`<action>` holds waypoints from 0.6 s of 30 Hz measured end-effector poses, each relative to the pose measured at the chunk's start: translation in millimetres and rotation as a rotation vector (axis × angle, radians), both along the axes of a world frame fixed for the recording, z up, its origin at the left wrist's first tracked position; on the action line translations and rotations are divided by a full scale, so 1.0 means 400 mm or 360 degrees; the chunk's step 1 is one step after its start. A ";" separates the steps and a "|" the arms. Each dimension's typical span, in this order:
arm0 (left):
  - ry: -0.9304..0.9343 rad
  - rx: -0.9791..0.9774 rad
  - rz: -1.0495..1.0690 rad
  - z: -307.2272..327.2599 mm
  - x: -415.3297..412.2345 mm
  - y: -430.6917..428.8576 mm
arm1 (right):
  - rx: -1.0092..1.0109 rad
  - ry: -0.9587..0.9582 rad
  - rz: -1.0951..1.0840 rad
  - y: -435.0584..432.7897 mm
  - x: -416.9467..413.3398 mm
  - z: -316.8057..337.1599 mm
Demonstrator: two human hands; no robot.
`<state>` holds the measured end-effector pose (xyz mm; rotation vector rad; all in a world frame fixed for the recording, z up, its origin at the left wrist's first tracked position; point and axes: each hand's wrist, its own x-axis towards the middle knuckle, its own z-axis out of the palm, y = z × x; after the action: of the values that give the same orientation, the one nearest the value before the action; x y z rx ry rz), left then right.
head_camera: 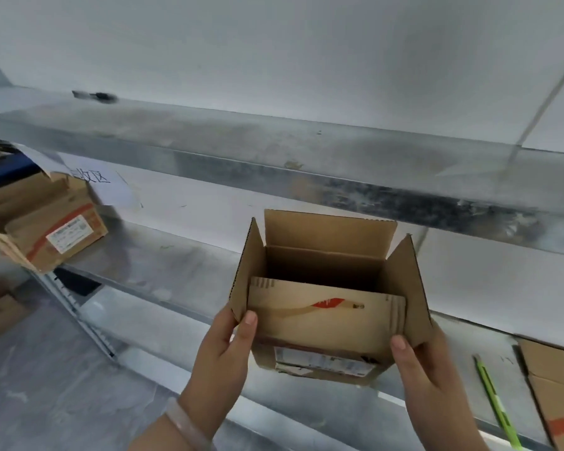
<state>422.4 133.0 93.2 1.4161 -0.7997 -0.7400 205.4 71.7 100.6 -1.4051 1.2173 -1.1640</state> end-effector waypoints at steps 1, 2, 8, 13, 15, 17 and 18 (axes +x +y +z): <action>0.0003 0.0004 0.0053 0.004 0.040 0.013 | 0.0020 0.0039 0.0047 0.000 0.044 0.003; 0.0011 0.0013 0.0102 0.008 0.081 0.028 | 0.0018 0.0064 0.0102 -0.002 0.091 0.001; 0.0012 0.0075 0.0348 0.009 0.366 0.132 | 0.0035 0.0177 0.0354 0.008 0.431 -0.006; 0.0055 0.0156 0.0524 -0.025 0.618 0.195 | -0.0091 0.0345 0.0371 0.004 0.748 -0.050; 0.0046 0.0197 0.0590 -0.037 0.703 0.202 | -0.0070 0.0409 0.0398 -0.015 0.861 -0.059; 0.0005 0.0212 0.0644 -0.039 0.766 0.197 | -0.0035 0.0488 0.0418 -0.044 0.963 -0.066; 0.0002 0.0207 0.0655 -0.036 0.793 0.190 | -0.0061 0.0534 0.0407 -0.057 1.013 -0.071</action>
<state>739.4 209.1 78.7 1.6310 -0.4410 -0.4794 610.6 48.7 72.4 -1.7785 1.2004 -0.7998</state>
